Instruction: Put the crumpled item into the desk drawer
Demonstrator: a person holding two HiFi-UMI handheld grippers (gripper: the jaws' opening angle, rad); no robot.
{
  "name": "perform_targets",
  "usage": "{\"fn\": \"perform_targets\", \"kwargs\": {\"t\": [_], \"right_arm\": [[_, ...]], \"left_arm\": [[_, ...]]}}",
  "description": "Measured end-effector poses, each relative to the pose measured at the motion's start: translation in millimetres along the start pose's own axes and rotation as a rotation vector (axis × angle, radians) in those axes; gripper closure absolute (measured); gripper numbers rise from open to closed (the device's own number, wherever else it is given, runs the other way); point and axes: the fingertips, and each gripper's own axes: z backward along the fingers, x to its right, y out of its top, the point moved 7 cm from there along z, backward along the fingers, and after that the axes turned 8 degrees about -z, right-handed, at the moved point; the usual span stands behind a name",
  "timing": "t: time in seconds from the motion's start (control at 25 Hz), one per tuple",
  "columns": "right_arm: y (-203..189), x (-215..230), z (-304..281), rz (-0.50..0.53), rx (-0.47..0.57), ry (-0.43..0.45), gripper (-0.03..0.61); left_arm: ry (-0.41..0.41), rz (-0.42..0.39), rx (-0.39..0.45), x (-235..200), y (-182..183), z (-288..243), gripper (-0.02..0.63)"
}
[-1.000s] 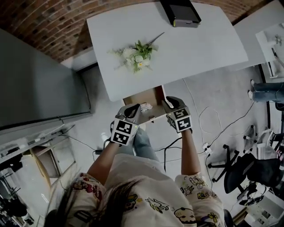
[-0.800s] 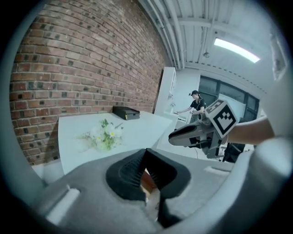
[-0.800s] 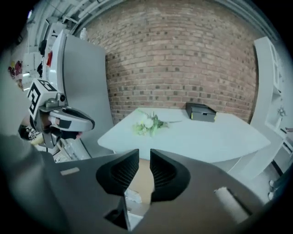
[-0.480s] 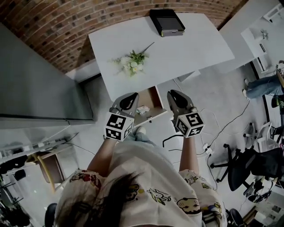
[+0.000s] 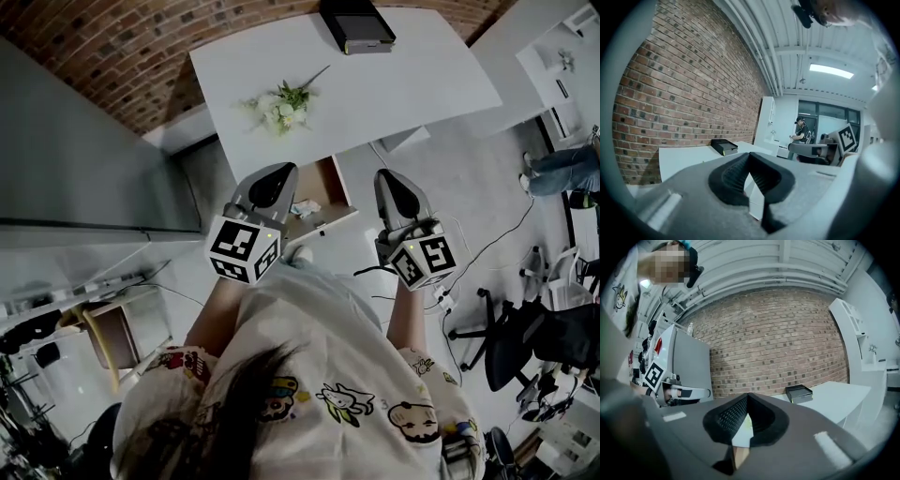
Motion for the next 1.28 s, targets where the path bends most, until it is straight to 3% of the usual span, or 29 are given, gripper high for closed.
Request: {"fn": "perform_targets", "kwargs": {"t": [0.4,1.28], "right_arm": [[2.5,-2.3,21.8,-0.002,0.042,-0.039,0.569],[-7.8,-18.2,8.9,-0.02,0.005,-0.05,0.569]], "left_arm": [[0.042,-0.019,0.022,-0.2,2.9,11.4,0.612],[0.041,-0.008,-0.003,-12.6,-7.9,25.1,0.612]]}}
